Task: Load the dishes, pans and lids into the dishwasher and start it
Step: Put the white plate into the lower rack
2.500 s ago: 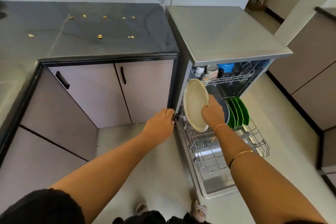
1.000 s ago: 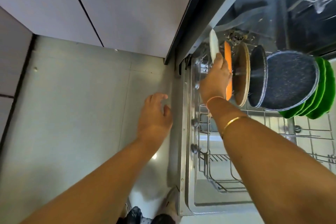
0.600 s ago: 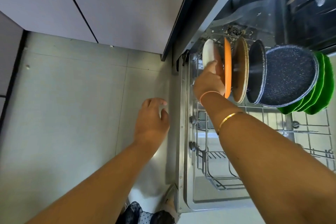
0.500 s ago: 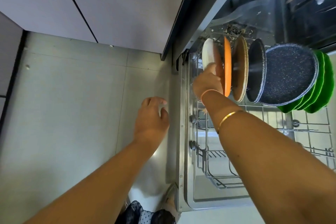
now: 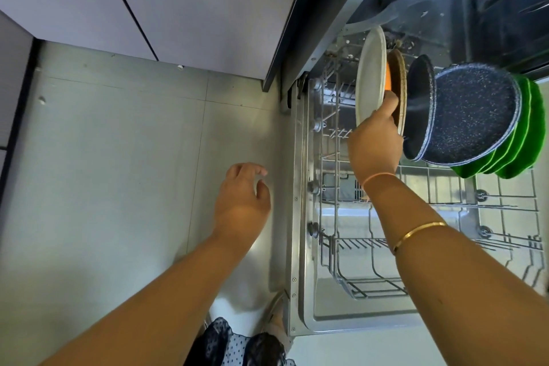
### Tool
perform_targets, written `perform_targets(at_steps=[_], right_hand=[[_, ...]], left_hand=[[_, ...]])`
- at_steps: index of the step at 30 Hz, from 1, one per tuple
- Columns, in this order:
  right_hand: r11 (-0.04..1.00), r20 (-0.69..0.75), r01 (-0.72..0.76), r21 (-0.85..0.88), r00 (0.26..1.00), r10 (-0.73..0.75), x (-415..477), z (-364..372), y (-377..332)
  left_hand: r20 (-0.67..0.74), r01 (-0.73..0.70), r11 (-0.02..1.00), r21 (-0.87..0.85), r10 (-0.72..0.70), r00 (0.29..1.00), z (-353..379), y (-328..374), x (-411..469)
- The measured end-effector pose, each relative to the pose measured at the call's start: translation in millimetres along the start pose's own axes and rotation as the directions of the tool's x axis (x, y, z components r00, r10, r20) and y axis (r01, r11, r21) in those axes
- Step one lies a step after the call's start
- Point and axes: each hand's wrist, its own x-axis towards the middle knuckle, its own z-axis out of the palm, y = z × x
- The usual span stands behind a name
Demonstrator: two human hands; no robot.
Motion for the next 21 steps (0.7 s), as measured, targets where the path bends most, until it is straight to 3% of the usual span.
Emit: perform_targets(at_steps=[10, 15, 21], right_hand=[[0.984, 0.225, -0.121, 0.132, 0.970, 0.089, 34, 29, 6], [0.994, 0.480, -0.096, 0.060, 0.876, 0.056, 40, 36, -4], [0.947, 0.465, -0.287, 0.143, 0.864, 0.192, 30, 35, -2]], left_hand=[[0.006, -0.012, 1.000, 0.011, 0.012, 1.000, 3, 11, 7], [0.023, -0.007, 0.999, 0.051, 0.005, 1.000, 6, 13, 9], [0.015, -0.030, 0.999, 0.041, 0.030, 0.999, 7, 10, -4]])
